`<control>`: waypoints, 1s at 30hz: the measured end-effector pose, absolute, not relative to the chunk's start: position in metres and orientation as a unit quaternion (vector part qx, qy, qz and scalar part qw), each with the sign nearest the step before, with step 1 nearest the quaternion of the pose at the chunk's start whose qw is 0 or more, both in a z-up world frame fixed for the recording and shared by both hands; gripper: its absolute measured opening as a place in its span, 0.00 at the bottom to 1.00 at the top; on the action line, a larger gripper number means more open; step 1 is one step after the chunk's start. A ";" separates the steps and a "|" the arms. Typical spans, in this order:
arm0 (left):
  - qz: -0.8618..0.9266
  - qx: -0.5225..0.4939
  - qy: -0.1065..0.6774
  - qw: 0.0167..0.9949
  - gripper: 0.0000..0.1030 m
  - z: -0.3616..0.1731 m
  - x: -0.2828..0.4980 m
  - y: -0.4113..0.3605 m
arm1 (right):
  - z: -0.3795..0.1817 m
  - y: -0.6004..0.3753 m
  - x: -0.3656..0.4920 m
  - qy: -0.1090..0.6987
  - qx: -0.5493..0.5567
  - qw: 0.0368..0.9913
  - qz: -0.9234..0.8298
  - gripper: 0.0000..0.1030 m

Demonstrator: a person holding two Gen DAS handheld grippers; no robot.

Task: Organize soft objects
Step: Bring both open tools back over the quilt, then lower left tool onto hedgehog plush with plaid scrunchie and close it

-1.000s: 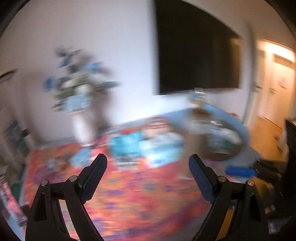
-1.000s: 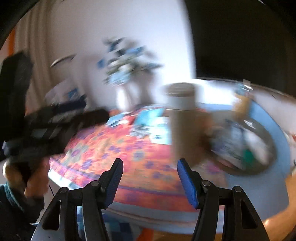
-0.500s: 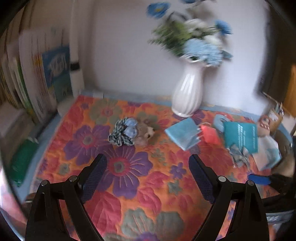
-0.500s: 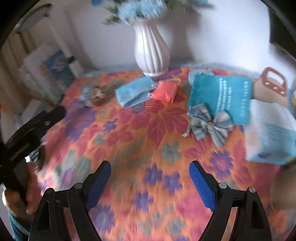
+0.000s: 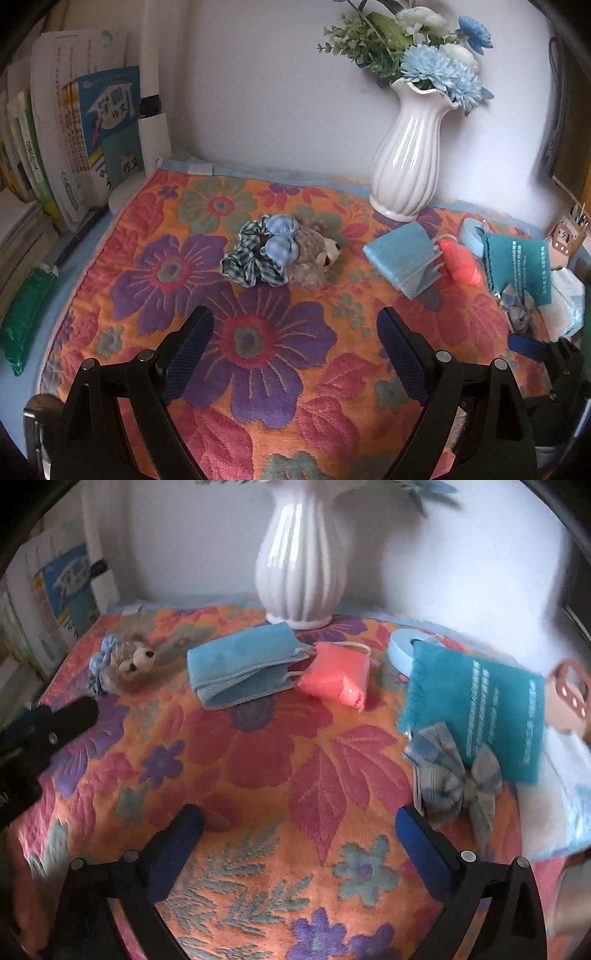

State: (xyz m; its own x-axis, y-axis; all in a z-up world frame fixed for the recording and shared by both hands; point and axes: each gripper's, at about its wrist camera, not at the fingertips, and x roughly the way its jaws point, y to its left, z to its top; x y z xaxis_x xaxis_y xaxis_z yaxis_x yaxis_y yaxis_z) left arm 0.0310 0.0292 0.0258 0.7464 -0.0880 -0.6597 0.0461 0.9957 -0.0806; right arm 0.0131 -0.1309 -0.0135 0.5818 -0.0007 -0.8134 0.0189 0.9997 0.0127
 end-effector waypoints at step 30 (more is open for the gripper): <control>-0.031 -0.058 0.373 0.925 0.87 0.023 0.039 0.040 | -0.014 -0.132 0.008 0.451 0.015 0.892 -0.005 1.00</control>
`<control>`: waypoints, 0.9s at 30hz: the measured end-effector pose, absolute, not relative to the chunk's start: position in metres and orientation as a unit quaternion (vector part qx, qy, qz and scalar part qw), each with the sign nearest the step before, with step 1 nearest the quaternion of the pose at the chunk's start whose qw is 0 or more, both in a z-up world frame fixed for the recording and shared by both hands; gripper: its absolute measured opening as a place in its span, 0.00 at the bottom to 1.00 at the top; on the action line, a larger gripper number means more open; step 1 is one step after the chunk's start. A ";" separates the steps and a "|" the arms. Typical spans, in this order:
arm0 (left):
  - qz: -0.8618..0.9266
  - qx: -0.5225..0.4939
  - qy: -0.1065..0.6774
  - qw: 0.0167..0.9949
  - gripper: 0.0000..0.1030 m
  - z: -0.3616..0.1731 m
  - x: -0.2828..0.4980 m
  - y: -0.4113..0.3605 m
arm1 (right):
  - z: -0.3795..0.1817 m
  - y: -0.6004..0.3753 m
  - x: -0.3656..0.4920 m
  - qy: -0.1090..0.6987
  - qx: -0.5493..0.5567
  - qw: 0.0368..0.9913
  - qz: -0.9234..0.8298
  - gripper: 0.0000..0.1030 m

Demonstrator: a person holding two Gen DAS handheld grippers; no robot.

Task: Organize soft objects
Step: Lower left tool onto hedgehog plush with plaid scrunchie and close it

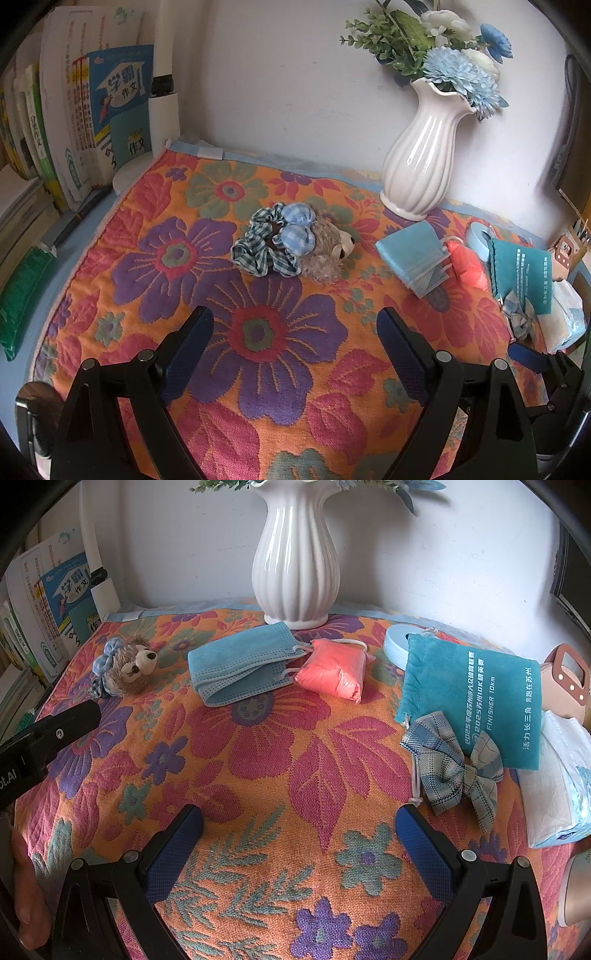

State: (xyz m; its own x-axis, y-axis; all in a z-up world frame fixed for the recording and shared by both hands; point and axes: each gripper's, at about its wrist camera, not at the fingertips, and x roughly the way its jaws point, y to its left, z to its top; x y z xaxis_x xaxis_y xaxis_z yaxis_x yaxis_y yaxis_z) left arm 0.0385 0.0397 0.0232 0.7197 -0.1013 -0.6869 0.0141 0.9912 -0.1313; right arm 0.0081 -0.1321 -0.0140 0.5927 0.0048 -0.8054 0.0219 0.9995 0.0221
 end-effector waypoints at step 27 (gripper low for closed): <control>-0.035 -0.101 0.434 0.894 0.51 0.023 0.126 0.039 | -0.013 -0.132 0.009 0.454 0.019 0.891 -0.008 1.00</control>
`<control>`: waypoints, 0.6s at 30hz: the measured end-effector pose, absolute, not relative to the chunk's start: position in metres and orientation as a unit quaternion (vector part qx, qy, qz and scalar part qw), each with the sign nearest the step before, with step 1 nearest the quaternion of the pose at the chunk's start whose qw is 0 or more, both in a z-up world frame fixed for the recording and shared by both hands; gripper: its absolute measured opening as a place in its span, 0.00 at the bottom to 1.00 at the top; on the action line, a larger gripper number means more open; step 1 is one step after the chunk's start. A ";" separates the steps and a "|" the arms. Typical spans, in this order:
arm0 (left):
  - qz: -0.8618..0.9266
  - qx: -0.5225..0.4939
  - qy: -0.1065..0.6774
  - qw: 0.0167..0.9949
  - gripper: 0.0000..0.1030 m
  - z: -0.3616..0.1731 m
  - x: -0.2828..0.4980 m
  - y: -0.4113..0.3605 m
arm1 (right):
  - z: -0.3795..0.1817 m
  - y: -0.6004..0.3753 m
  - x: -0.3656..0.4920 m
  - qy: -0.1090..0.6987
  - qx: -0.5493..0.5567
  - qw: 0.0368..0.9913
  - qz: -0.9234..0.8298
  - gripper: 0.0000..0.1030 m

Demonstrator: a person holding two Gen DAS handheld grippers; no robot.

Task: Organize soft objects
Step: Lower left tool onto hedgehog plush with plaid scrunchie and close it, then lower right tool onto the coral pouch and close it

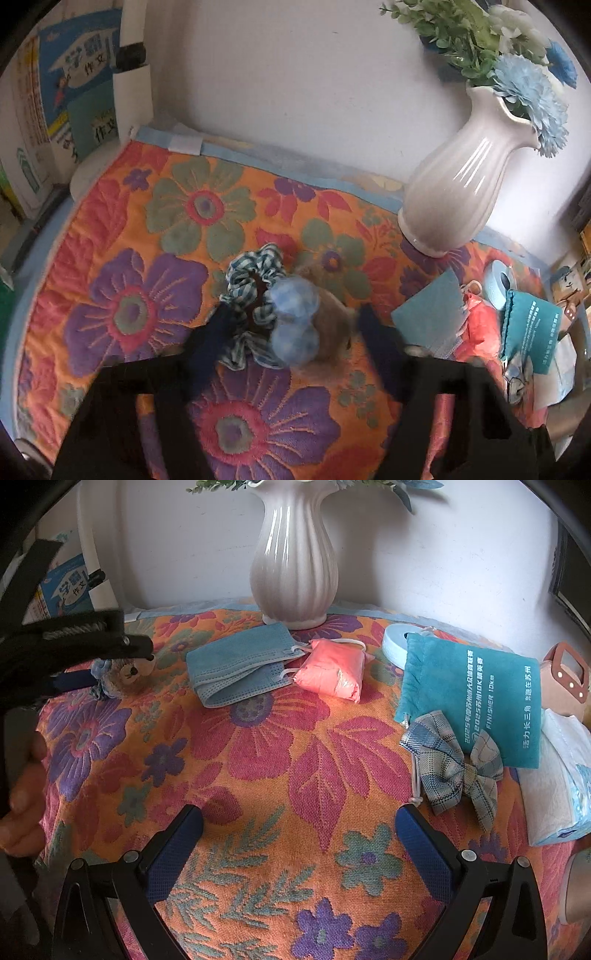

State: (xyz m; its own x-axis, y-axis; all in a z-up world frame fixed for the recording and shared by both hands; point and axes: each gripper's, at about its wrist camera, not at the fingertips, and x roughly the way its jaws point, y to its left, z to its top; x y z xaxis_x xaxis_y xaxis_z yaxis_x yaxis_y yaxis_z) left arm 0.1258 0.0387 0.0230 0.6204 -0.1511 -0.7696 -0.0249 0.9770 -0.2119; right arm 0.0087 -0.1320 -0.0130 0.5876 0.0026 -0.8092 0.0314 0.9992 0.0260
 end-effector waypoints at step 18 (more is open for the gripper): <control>-0.143 -0.114 0.395 0.900 0.34 0.026 0.051 0.041 | 0.052 -0.158 0.035 0.464 0.045 0.884 0.034 0.97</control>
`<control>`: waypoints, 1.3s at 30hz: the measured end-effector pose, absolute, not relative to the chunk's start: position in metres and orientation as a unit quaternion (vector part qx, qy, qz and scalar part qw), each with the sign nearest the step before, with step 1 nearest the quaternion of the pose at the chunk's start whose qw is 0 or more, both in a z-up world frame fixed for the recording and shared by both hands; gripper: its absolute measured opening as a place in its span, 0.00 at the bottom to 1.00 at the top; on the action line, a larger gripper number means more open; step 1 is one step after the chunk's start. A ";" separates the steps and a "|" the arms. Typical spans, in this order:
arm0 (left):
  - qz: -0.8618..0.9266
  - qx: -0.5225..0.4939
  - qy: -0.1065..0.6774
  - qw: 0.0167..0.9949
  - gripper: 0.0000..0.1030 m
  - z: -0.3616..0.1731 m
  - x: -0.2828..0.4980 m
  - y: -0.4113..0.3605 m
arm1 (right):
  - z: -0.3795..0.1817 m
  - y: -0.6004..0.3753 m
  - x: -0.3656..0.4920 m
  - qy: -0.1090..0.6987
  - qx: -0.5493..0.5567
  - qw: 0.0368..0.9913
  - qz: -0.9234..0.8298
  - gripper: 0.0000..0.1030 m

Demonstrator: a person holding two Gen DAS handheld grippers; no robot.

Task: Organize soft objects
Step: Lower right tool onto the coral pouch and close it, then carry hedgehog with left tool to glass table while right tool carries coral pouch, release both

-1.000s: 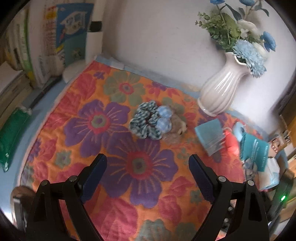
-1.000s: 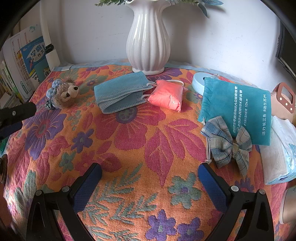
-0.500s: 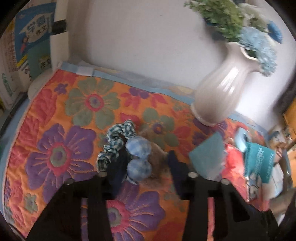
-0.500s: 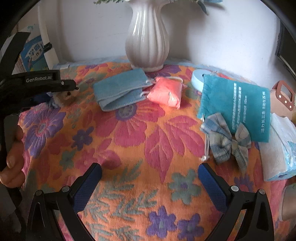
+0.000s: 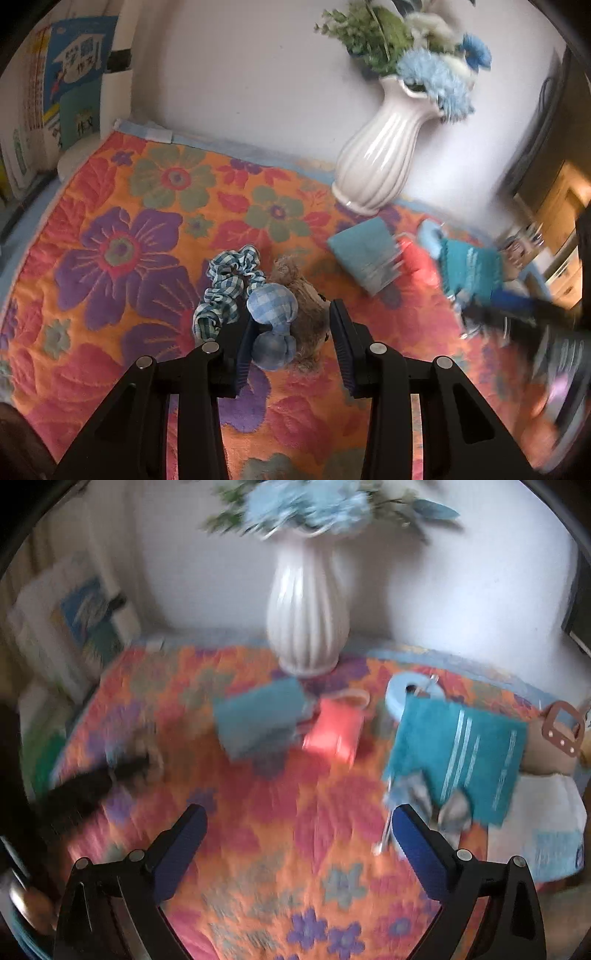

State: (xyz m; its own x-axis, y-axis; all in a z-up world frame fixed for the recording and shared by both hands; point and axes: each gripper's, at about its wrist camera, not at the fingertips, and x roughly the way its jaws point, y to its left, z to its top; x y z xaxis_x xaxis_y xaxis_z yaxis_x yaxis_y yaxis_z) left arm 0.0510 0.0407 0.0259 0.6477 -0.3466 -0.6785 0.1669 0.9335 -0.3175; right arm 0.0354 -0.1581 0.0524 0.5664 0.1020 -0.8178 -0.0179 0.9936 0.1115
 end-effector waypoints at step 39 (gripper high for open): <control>-0.171 -0.110 0.387 0.900 0.68 0.020 -0.029 0.032 | -0.003 -0.163 -0.041 0.457 0.054 0.884 0.088 0.63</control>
State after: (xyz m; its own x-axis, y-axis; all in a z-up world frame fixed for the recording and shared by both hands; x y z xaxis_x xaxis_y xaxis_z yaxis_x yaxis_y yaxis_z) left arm -0.0291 0.0325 0.0204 0.6428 -0.3924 -0.6579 0.2221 0.9174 -0.3302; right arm -0.0413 -0.1629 -0.0027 0.5671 0.2054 -0.7976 -0.1059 0.9786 0.1766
